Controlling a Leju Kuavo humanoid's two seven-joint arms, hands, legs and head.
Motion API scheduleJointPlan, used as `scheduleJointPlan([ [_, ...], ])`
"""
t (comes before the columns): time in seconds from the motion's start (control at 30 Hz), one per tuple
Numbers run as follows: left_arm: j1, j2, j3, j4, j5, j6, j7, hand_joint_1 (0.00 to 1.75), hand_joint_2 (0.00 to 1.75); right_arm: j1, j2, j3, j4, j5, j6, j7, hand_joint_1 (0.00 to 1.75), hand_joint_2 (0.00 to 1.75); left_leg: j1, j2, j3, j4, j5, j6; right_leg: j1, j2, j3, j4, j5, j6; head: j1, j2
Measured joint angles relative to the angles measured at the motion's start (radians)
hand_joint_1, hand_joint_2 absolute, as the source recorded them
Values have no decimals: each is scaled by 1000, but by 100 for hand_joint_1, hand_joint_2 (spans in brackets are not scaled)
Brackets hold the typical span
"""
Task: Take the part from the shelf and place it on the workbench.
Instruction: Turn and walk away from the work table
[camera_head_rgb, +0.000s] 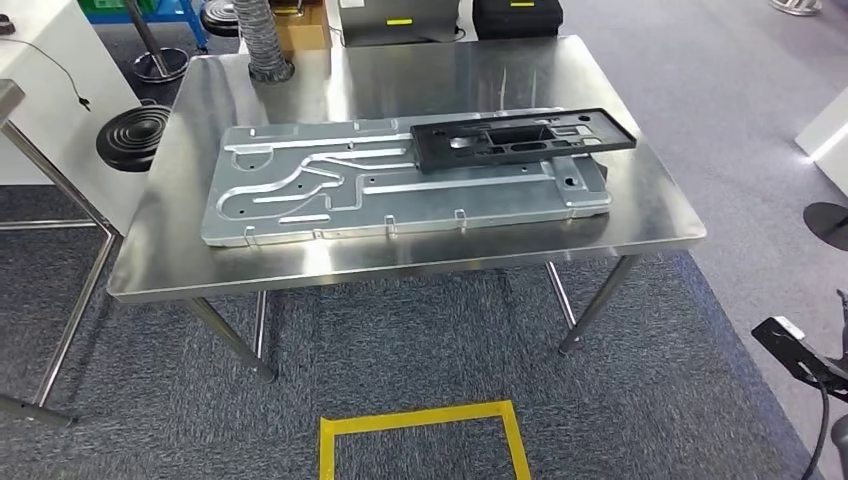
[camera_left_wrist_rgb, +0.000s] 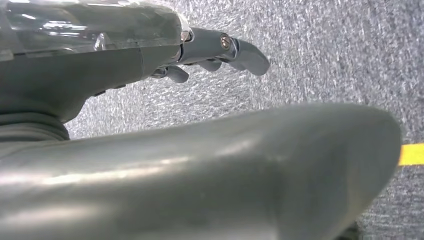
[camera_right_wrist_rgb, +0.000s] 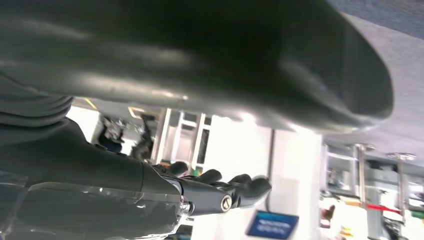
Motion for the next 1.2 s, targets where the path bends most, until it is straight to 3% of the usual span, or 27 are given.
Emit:
scheduleJointPlan([
  [0.03, 1, 0, 0, 0, 0, 0, 0, 0, 0, 4, 5, -3, 5, 4, -1, 8, 0, 0, 1, -1, -5, 10, -12, -6, -1, -1, -6, -1, 8, -8, 0, 0],
  [0.07, 1, 0, 0, 0, 0, 1, 0, 0, 0, 8, 10, -6, 10, 8, -3, 14, 0, 0, 1, -1, -15, 36, -43, -11, -3, -3, -14, -4, 18, -16, 0, 0],
  [0.17, 1, 0, 1, 0, 0, 1, -1, 0, 0, 30, 28, -14, 27, 10, -9, 26, 0, 0, 3, -2, -62, 209, -181, -20, -2, -5, -48, -2, 46, -28, 0, 0],
  [0.2, 1, 0, 1, 0, -1, 1, -1, 0, 0, 39, 34, -18, 33, 7, -11, 28, 0, 0, 4, -2, -69, 261, -202, -22, -1, -5, -62, 0, 55, -28, 0, 0],
  [0.23, 1, 0, 1, 0, -2, 1, -1, 0, 0, 47, 39, -23, 38, 5, -12, 29, 0, 0, 4, -2, -62, 284, -200, -22, 0, -5, -76, 4, 62, -27, 0, 0],
  [0.27, 1, 0, 1, 0, -2, 1, 0, 0, 0, 55, 45, -29, 43, 3, -13, 30, 0, 0, 4, -2, -39, 274, -181, -22, 1, -5, -90, 9, 69, -26, 0, 0],
  [0.33, 0, 0, 1, 0, -4, 1, 0, 0, 0, 73, 56, -41, 51, -3, -14, 30, 0, 0, 3, -3, 53, 156, -140, -14, 1, -5, -114, 21, 80, -21, 0, 0],
  [0.4, -2, 1, 1, 0, -5, 1, 0, 0, 0, 90, 68, -54, 58, -10, -13, 30, 0, 0, 0, -5, 138, 28, -139, -4, 2, -4, -128, 30, 89, -12, 0, 0],
  [0.43, -3, 1, 1, 0, -5, 1, 0, 0, 0, 97, 75, -59, 61, -12, -13, 30, 0, 0, -2, -5, 155, -3, -147, 1, 3, -4, -130, 31, 94, -6, 0, 0],
  [0.53, -2, 1, 1, 0, -7, 0, -2, 0, 0, 121, 96, -75, 71, -15, -13, 33, 0, 0, -1, -2, 151, -21, -129, 18, 0, -2, -133, 31, 102, 13, 0, 0],
  [0.6, -2, 1, 1, 0, -9, 0, -4, 0, 0, 140, 113, -90, 78, -19, -13, 34, 0, 0, 3, 1, 139, -31, -108, 31, -3, -1, -154, 80, 49, 24, 0, 0],
  [0.67, -2, 1, 1, 0, -12, 0, -5, 0, 0, 158, 134, -107, 86, -28, -13, 34, 0, 0, 2, 3, 118, -31, -92, 36, -6, -1, -197, 200, -37, 32, 0, 0],
  [0.7, 0, 1, 1, 0, -13, 0, -6, 0, 0, 167, 144, -114, 90, -32, -13, 35, 0, 0, 1, 3, 107, -30, -85, 36, -8, -1, -213, 259, -63, 36, 0, 0],
  [0.73, 1, 1, 1, 0, -14, 0, -6, 0, 0, 176, 156, -119, 95, -35, -12, 35, 0, 0, 1, 4, 96, -28, -79, 34, -10, -1, -217, 294, -69, 38, 0, 0],
  [0.77, 1, 1, 1, 0, -15, 0, -6, 0, 0, 184, 166, -124, 99, -36, -12, 36, 0, 0, 1, 4, 86, -25, -74, 32, -12, -1, -201, 289, -55, 39, 0, 0],
  [0.83, 1, 1, 1, 0, -16, 0, -6, 0, 0, 193, 182, -133, 106, -40, -10, 41, 0, 0, 1, 6, 72, -17, -67, 27, -15, -3, -110, 164, -8, 38, 0, 0],
  [0.9, 0, 2, 1, 0, -16, 0, -6, 0, 0, 196, 196, -140, 112, -43, -3, 48, 0, 0, 0, 9, 65, -11, -62, 18, -10, -3, -29, 38, 10, 29, 0, 0],
  [0.93, 0, 2, 0, 0, -16, 0, -6, 0, 0, 198, 202, -142, 115, -44, 1, 53, 0, 0, -1, 10, 63, -9, -60, 13, -6, -2, -14, 10, 7, 21, 0, 0],
  [1.03, 0, 2, 1, 0, -16, 1, -5, 0, 0, 203, 223, -148, 125, -42, 11, 66, 0, 0, 1, 10, 58, -4, -56, -6, -2, 0, -20, -1, 13, -4, 0, 0],
  [1.07, 0, 2, 1, 0, -16, 1, -5, 0, 0, 203, 230, -149, 128, -39, 14, 69, 0, 0, 1, 10, 50, 13, -70, -12, -4, 0, -23, -4, 19, -12, 0, 0],
  [1.1, 0, 2, 1, 0, -16, 1, -5, 0, 0, 203, 238, -150, 131, -36, 18, 73, 0, 0, 2, 8, 35, 49, -98, -17, -6, -1, -26, -6, 24, -19, 0, 0],
  [1.2, 1, 3, 0, 0, -17, 3, -4, 0, 0, 206, 261, -155, 140, -34, 25, 80, 0, 0, 4, 7, -39, 245, -210, -24, -4, -1, -41, -5, 35, -28, 0, 0],
])
